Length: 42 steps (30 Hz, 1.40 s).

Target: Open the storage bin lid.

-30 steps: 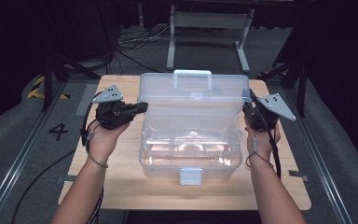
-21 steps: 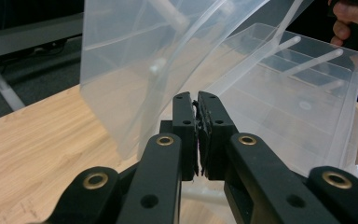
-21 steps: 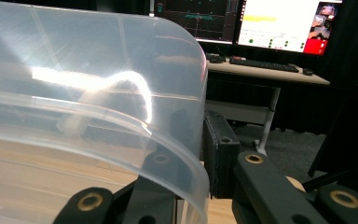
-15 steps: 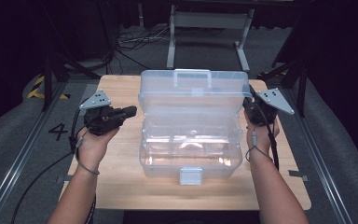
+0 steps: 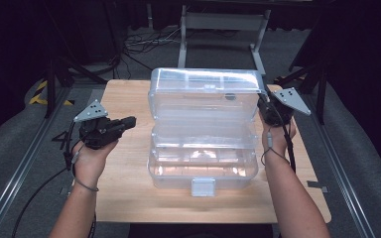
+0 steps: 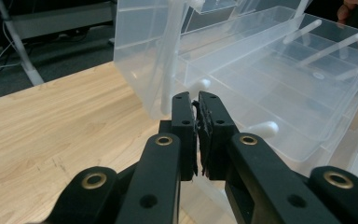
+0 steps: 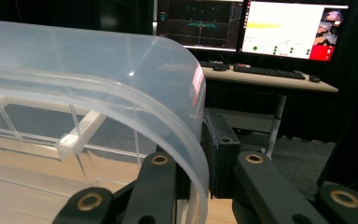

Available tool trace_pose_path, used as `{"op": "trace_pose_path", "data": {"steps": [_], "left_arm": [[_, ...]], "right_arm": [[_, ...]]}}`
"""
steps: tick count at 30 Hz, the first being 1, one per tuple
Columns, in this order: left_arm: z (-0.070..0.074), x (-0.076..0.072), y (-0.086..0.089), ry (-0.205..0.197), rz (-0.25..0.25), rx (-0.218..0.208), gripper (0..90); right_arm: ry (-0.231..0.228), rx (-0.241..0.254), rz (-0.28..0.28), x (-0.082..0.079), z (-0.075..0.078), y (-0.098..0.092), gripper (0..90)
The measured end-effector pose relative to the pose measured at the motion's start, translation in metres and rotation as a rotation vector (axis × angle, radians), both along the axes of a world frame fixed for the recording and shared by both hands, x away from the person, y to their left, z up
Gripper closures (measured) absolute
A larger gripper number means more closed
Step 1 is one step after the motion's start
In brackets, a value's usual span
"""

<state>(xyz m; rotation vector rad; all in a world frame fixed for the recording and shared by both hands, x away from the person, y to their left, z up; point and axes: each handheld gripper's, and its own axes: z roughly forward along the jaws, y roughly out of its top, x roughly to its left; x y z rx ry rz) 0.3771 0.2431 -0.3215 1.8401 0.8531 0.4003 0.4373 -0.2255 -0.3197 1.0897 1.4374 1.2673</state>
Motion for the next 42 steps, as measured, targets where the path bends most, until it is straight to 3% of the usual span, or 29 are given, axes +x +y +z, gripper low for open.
{"op": "trace_pose_path", "data": {"steps": [6, 20, 28, 33, 42], "left_arm": [[-0.001, -0.004, 0.006, 0.005, 0.019, 0.001, 85.5], [-0.005, -0.012, 0.017, 0.014, 0.057, 0.003, 85.3], [-0.015, -0.016, 0.027, 0.047, 0.09, -0.004, 84.0], [-0.025, -0.018, 0.033, 0.075, 0.11, -0.002, 81.8], [-0.028, -0.023, 0.04, 0.088, 0.139, -0.004, 81.8]], "right_arm": [[-0.015, 0.006, -0.003, 0.006, -0.001, 0.001, 82.5], [0.0, 0.007, 0.037, 0.026, 0.0, -0.004, 81.4], [-0.004, 0.004, 0.07, 0.038, -0.002, -0.008, 80.3], [0.017, -0.003, 0.11, 0.048, 0.0, -0.012, 79.0], [0.043, -0.027, 0.122, 0.058, 0.001, -0.013, 78.7]]}}
